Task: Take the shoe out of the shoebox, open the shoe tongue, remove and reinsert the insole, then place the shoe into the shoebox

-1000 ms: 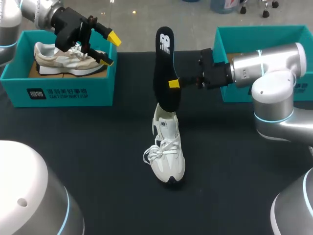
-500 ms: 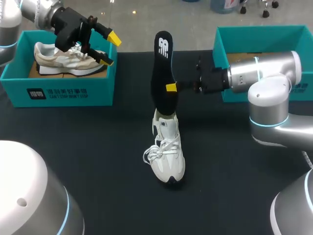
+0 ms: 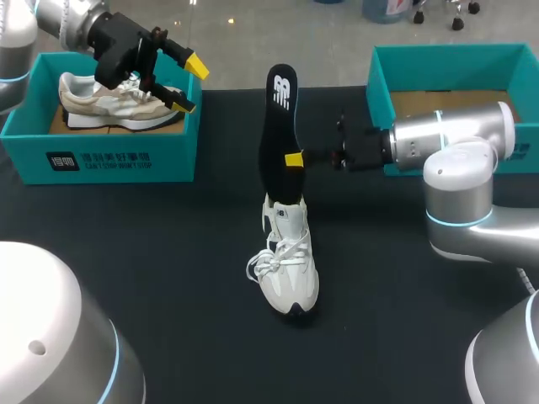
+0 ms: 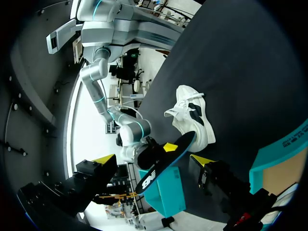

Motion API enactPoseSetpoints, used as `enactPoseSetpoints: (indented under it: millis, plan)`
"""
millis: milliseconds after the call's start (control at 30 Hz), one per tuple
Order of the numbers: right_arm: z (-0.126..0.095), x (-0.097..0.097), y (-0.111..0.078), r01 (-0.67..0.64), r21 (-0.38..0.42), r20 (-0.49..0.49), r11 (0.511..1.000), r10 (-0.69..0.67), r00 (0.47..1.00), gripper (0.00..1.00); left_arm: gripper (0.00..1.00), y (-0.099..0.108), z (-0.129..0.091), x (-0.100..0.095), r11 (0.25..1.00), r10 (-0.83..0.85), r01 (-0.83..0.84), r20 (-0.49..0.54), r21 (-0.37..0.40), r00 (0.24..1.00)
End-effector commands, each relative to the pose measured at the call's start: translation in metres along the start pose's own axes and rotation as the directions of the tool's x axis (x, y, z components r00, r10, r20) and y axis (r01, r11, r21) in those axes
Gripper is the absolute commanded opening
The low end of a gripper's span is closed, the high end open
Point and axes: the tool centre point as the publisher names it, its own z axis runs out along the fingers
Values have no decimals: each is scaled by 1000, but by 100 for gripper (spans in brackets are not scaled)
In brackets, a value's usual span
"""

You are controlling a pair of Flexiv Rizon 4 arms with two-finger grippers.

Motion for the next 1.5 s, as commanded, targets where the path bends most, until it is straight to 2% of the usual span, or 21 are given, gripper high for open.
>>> enactPoseSetpoints:
  millis: [33, 800, 1400, 1500]
  plan:
    - [2, -1, -5, -4, 9, -2, 1000, 4, 1000, 0, 100, 0, -1, 0, 1000, 1, -1, -4, 2, 1000]
    - [4, 2, -47, -56, 46, 6, 997, 56, 998, 0, 100, 0, -1, 0, 1000, 1, -1, -4, 2, 1000]
    - [8, 19, -92, -159, 61, 11, 985, 159, 987, 0, 100, 0, -1, 0, 1000, 1, -1, -4, 2, 1000]
    - [8, 20, -93, -166, 59, 12, 984, 165, 986, 0, 100, 0, -1, 0, 1000, 1, -1, -4, 2, 1000]
